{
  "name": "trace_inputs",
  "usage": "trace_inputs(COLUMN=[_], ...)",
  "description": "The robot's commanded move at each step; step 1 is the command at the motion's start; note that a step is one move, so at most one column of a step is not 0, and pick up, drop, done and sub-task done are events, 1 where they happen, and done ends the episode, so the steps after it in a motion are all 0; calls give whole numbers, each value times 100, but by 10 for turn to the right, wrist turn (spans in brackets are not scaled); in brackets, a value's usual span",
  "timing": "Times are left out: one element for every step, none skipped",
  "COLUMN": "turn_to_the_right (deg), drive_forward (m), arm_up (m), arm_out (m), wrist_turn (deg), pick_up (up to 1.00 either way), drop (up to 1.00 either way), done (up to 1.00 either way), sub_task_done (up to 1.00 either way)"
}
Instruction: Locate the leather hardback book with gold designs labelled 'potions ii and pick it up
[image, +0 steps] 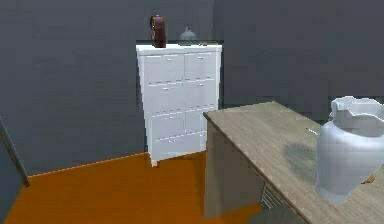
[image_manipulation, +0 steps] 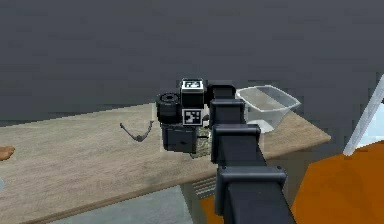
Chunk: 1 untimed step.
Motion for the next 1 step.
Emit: trace_inputs(turn_to_the_right=[0], drive_forward=[0], arm_up=[-8], arm_out=[0], wrist_turn=[0], pick_up=[0], drop=[0], done=[0], sub_task_done=[0])
